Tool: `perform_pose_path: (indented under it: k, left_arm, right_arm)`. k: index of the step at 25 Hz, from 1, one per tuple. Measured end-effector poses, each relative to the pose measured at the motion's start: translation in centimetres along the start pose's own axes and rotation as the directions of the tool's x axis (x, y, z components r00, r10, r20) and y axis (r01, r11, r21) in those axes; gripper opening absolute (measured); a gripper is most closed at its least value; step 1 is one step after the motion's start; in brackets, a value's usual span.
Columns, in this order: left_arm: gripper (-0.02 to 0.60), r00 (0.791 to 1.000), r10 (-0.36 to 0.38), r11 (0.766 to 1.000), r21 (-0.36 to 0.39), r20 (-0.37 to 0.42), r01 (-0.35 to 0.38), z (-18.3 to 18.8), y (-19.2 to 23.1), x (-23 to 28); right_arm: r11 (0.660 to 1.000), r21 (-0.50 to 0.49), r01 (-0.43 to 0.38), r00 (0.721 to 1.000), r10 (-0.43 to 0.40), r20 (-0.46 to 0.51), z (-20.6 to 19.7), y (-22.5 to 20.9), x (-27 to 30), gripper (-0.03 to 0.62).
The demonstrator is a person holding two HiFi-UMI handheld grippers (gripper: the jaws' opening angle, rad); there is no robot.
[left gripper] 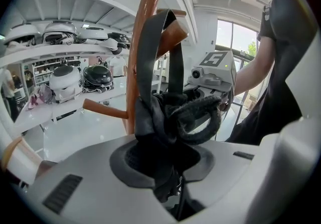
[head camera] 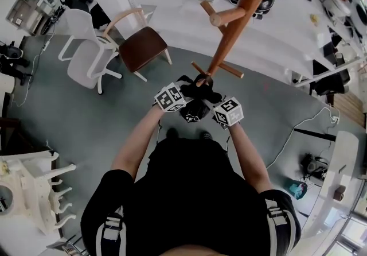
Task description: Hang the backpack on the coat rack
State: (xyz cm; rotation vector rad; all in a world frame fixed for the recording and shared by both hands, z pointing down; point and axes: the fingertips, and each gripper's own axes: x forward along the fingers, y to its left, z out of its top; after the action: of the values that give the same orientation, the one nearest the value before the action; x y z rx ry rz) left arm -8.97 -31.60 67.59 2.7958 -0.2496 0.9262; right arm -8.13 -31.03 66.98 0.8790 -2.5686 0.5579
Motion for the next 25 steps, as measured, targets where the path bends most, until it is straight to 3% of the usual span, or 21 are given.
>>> perform_pose_path:
  k: [16, 25]
  left_arm:
    - [0.098, 0.995, -0.02, 0.999, -0.048, -0.093, 0.016, -2.3, 2.2, 3.8]
    - [0.098, 0.993, -0.032, 0.998, -0.065, -0.111, 0.025, -3.0, 2.6, 4.6]
  right_arm:
    - [0.994, 0.093, 0.057, 0.996, -0.05, -0.074, -2.6, -3.2, 1.8, 0.109]
    - [0.993, 0.112, 0.045, 0.994, -0.034, -0.102, -3.6, -3.9, 2.4, 0.109]
